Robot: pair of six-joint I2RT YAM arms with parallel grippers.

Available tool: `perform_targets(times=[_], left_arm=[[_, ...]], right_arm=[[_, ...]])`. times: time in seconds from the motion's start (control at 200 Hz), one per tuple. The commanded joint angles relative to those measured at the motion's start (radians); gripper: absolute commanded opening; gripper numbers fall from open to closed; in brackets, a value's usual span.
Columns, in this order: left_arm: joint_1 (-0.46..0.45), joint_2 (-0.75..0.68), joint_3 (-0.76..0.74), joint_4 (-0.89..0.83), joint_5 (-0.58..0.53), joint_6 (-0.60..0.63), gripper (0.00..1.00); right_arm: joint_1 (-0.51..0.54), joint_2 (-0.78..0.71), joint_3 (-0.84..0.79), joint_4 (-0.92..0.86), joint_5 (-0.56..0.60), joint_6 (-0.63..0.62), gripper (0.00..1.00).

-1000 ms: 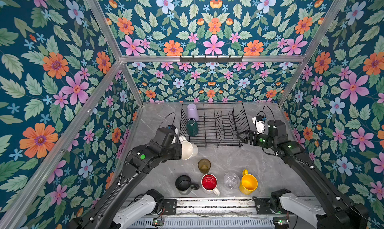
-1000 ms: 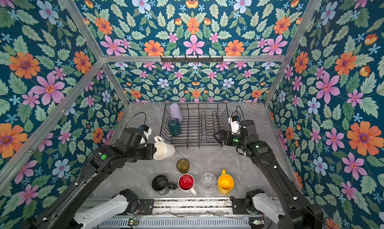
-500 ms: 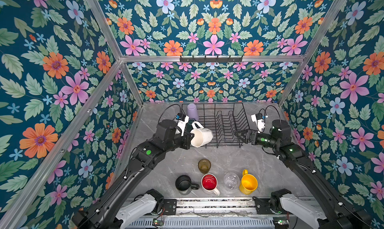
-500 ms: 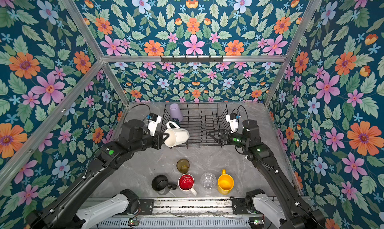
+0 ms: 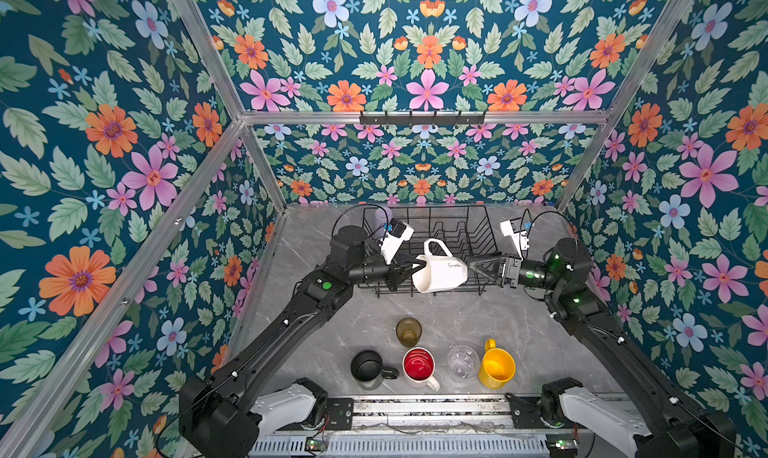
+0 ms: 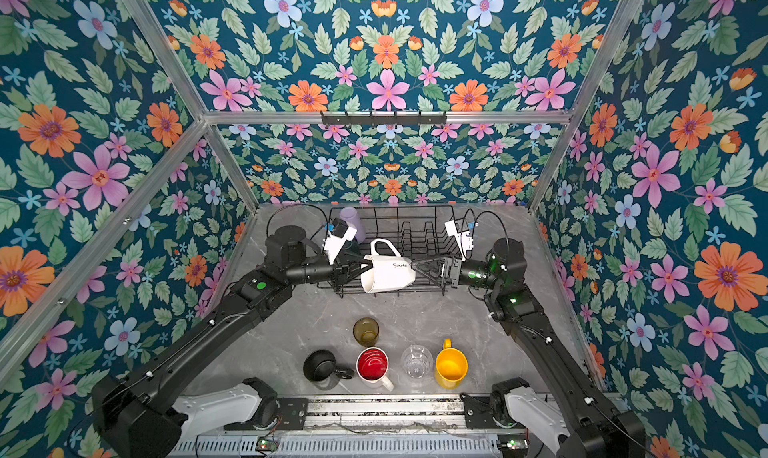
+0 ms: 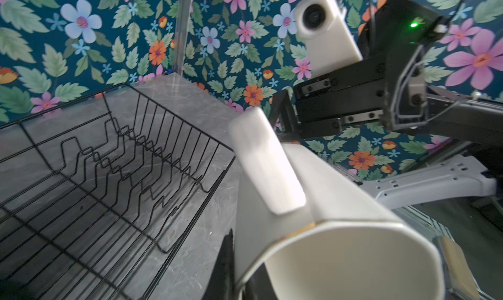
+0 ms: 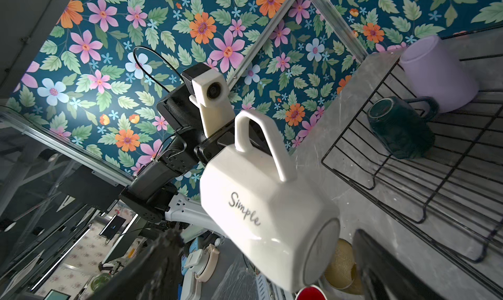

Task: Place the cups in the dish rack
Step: 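Carry the white mug over the rack toward the right gripper while the right gripper approaches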

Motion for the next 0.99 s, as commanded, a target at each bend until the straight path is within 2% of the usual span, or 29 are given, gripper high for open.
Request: perform_targets(times=[0.0, 0.25, 0.425, 0.99], left_arm=[[0.012, 0.021, 0.002, 0.186, 0.175, 0.027, 0.0], [0.042, 0.09, 0.005, 0.327, 0.285, -0.046, 0.0], [0.045, 0.133, 0.014, 0.399, 0.32, -0.093, 0.0], [0.046, 0.181, 0.007, 0.527, 0.376, -0.183, 0.0]], right_arm=[[0.001, 0.02, 0.014, 0.067, -0.061, 0.016, 0.99], [0.001, 0.04, 0.018, 0.093, -0.127, 0.006, 0.99], [0.011, 0.051, 0.015, 0.094, -0.163, 0.003, 0.99], [0.084, 0.092, 0.041, 0.077, -0.139, -0.03, 0.98]])
